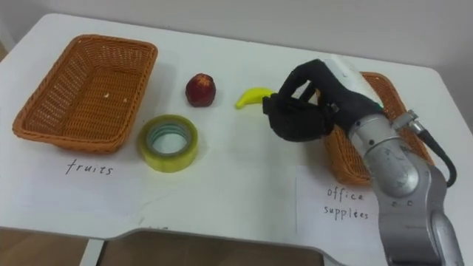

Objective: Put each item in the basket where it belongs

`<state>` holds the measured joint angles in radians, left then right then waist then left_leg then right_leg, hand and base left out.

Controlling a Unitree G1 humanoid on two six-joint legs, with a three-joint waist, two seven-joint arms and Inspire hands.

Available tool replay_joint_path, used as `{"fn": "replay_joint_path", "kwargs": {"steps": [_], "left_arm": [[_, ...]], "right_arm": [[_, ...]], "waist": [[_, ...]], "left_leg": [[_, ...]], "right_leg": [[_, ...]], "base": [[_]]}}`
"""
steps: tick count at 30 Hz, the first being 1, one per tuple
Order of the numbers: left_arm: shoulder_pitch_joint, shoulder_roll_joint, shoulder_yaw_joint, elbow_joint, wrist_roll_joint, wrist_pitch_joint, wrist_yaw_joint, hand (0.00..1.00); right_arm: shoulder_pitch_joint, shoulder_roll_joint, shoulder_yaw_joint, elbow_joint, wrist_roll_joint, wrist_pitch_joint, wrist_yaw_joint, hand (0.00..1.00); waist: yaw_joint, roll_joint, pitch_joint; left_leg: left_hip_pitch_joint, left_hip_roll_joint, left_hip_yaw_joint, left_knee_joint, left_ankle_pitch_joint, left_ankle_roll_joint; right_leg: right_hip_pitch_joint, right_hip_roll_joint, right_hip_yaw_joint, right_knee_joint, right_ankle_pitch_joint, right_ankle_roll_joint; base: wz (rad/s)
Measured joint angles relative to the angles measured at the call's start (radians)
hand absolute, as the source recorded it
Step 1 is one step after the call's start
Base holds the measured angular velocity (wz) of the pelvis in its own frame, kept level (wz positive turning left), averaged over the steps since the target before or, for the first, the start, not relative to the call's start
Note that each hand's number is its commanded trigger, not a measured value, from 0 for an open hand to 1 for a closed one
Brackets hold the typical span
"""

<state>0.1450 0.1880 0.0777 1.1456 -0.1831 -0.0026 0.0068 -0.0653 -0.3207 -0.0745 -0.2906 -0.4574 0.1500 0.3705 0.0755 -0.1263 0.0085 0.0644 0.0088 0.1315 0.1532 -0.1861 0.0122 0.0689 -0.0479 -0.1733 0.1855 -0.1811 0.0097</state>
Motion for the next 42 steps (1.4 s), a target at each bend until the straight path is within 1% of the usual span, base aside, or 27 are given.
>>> {"fn": "replay_joint_path", "kwargs": {"steps": [3, 9, 11, 14, 15, 18, 20, 22, 27, 30, 32, 34, 36, 39, 42], "left_arm": [[0.006, -0.001, 0.009, 0.0, 0.004, -0.003, 0.0, 0.0], [0.019, -0.001, 0.029, 0.0, 0.006, -0.004, -0.012, 0.0], [0.021, -0.002, 0.04, -0.001, 0.016, -0.004, -0.011, 0.0], [0.026, -0.002, 0.043, -0.002, 0.02, -0.004, -0.01, 0.0], [0.027, -0.002, 0.043, -0.002, 0.02, -0.004, -0.01, 0.0], [0.027, -0.003, 0.043, -0.006, 0.02, -0.004, -0.009, 0.0], [0.03, -0.003, 0.043, -0.007, 0.021, -0.003, -0.009, 0.0], [0.034, -0.006, 0.043, -0.007, 0.023, -0.003, -0.002, 0.0], [0.04, -0.006, 0.043, -0.008, 0.026, -0.003, 0.005, 0.0], [0.043, -0.006, 0.045, -0.008, 0.025, -0.003, 0.014, 0.0], [0.043, -0.005, 0.046, -0.008, 0.025, -0.003, 0.023, 0.0], [0.043, -0.003, 0.046, -0.01, 0.025, -0.003, 0.024, 0.0], [0.043, -0.003, 0.047, -0.015, 0.025, -0.003, 0.025, 0.0], [0.044, -0.005, 0.046, -0.03, 0.025, -0.003, 0.024, 0.0], [0.044, -0.005, 0.039, -0.036, 0.022, -0.003, 0.025, 0.0]], "right_arm": [[-0.01, -0.001, -0.009, 0.0, 0.03, -0.009, -0.03, 1.0], [-0.015, -0.006, -0.057, 0.001, 0.04, -0.028, -0.114, 1.0], [-0.015, -0.013, -0.08, 0.014, 0.062, -0.029, -0.146, 1.0], [-0.015, -0.027, -0.086, 0.019, 0.069, -0.03, -0.179, 1.0], [-0.016, -0.031, -0.095, 0.039, 0.082, -0.04, -0.199, 1.0], [-0.015, -0.037, -0.116, 0.089, 0.108, -0.041, -0.249, 1.0], [-0.015, -0.04, -0.116, 0.099, 0.112, -0.041, -0.271, 1.0], [-0.018, -0.044, -0.116, 0.119, 0.121, -0.041, -0.297, 1.0], [-0.022, -0.044, -0.116, 0.143, 0.14, -0.041, -0.328, 1.0], [-0.023, -0.045, -0.116, 0.174, 0.155, -0.041, -0.343, 1.0], [-0.03, -0.053, -0.117, 0.218, 0.181, -0.043, -0.347, 1.0], [-0.04, -0.081, -0.117, 0.271, 0.208, -0.043, -0.349, 1.0], [-0.041, -0.097, -0.117, 0.289, 0.216, -0.043, -0.354, 1.0], [-0.041, -0.106, -0.116, 0.299, 0.216, -0.044, -0.361, 1.0], [-0.041, -0.108, -0.116, 0.338, 0.216, -0.049, -0.37, 1.0]], "waist": [[-0.016, -0.001, -0.001], [-0.026, -0.003, -0.002], [-0.034, -0.002, -0.0016], [-0.044, 0.002, 0.0007], [-0.05, 0.003, 0.0007], [-0.052, 0.004, -0.0006], [-0.055, 0.006, -0.0031], [-0.067, 0.008, -0.008], [-0.072, 0.006, -0.0093], [-0.075, 0.0, -0.0085], [-0.076, -0.007, -0.0083], [-0.076, -0.015, -0.0049], [-0.075, -0.018, -0.0035], [-0.074, -0.017, -0.0036], [-0.073, -0.018, -0.0037]], "left_leg": [[-0.002, -0.001, -0.001, 0.0, 0.0, 0.0], [-0.002, 0.0, -0.001, -0.001, 0.0, 0.0], [-0.004, -0.001, -0.001, -0.003, 0.0, 0.0], [-0.003, 0.0, -0.001, -0.003, 0.0, 0.0], [-0.002, 0.0, -0.001, -0.002, 0.0, 0.0], [-0.001, 0.0, 0.001, -0.002, 0.0, 0.0], [-0.003, 0.0, 0.004, -0.002, 0.0, 0.0], [-0.003, 0.0, 0.006, -0.002, 0.0, 0.0], [0.0, 0.0, 0.007, 0.0, 0.0, 0.0], [0.005, 0.0, 0.004, 0.001, 0.0, 0.0], [0.006, -0.001, 0.001, 0.002, 0.0, 0.0], [0.001, -0.001, -0.004, 0.008, 0.0, 0.0], [-0.001, -0.001, -0.009, 0.007, 0.0, 0.0], [-0.001, 0.0, -0.014, 0.006, 0.0, 0.0], [-0.001, -0.001, -0.02, 0.007, 0.0, 0.0]], "right_leg": [[0.0, -0.001, -0.004, 0.0, 0.0, 0.0], [0.0, -0.001, -0.007, 0.0, 0.0, 0.0], [-0.002, -0.001, -0.007, 0.0, 0.0, 0.001], [-0.002, -0.001, -0.007, 0.0, 0.0, 0.001], [-0.003, -0.001, -0.007, 0.0, 0.0, 0.001], [-0.006, -0.001, -0.007, 0.0, 0.0, 0.001], [-0.01, -0.001, -0.006, 0.001, 0.0, 0.001], [-0.011, -0.002, -0.005, 0.001, 0.0, 0.001], [-0.009, -0.002, -0.003, 0.001, 0.0, 0.001], [0.0, -0.002, -0.006, 0.0, 0.0, 0.001], [0.002, -0.003, -0.007, 0.0, 0.0, 0.001], [0.002, -0.004, -0.014, 0.001, 0.0, 0.001], [0.001, -0.004, -0.018, 0.001, 0.0, 0.001], [0.002, -0.003, -0.021, 0.001, 0.0, 0.001], [0.003, -0.002, -0.022, 0.001, 0.0, 0.0]], "base": [[0.01], [0.0], [0.0], [0.0], [0.0], [-0.01], [-0.06], [-0.02], [0.0], [0.0], [0.02], [0.07], [0.06], [0.02], [0.04]]}}
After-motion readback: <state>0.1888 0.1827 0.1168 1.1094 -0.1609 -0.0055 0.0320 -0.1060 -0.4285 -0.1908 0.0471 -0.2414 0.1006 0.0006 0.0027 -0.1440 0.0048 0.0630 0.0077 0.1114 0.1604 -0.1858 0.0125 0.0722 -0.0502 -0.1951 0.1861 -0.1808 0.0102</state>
